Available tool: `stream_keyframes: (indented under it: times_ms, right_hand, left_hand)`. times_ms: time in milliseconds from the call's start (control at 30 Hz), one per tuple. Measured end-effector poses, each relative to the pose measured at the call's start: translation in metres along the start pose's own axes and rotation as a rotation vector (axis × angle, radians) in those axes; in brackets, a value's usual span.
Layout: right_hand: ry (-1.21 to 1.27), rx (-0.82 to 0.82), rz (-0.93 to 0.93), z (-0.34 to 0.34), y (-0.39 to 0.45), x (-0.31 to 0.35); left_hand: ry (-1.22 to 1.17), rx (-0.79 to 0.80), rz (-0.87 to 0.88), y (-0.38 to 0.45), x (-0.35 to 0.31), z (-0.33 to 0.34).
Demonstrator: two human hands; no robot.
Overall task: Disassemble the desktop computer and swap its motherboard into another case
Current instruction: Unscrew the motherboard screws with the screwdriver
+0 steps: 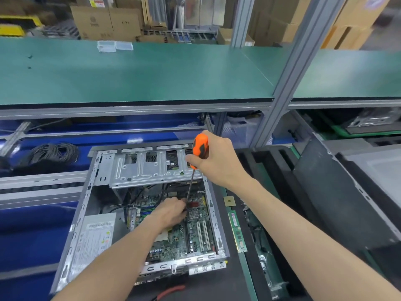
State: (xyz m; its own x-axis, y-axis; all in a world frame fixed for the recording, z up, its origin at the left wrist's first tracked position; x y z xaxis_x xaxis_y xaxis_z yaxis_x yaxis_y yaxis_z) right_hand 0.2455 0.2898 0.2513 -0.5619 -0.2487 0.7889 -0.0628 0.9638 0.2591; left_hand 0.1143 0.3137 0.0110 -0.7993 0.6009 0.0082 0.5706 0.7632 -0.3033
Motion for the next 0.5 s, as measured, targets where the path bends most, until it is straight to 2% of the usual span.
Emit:
stream_keyframes:
  times_ms: [167,267,333,433,500]
  right_hand:
    - [0.030,-0.176,-0.103,-0.009,0.002,0.012]
    - [-0.020,-0.209,-0.110,-0.010,0.005,0.014]
    - [-0.075,-0.190,-0.096,-0.007,0.004,0.013]
    - [-0.090,-0.174,-0.102,-0.004,0.001,0.010]
    - [-0.097,-0.176,-0.110,-0.004,-0.001,0.010]
  left_hand:
    - [-0.085,-0.003,0.019,-0.005,-0.002,-0.016]
    - [-0.298,0.015,-0.042,-0.013,0.003,-0.018]
    - [-0.648,0.038,-0.154,-0.022,0.011,-0.013]
    - [-1.371,0.087,-0.323,-0.031,0.012,-0.008]
    - [-1.705,0.116,-0.357,-0.033,0.009,-0.010]
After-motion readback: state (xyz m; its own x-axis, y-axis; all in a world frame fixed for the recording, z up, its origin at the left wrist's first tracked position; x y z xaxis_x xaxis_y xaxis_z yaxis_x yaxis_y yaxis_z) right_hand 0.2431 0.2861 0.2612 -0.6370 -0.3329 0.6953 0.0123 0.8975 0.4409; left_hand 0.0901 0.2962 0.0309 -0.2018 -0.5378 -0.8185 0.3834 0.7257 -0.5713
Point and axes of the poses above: each hand's wrist, its own y-axis towards the middle knuckle, its own z-axis out of the palm, x = y × z, the point moved 5 cm from there along y, towards the middle knuckle, and after that the axes turned 12 degrees about y, right-handed, at the moved point
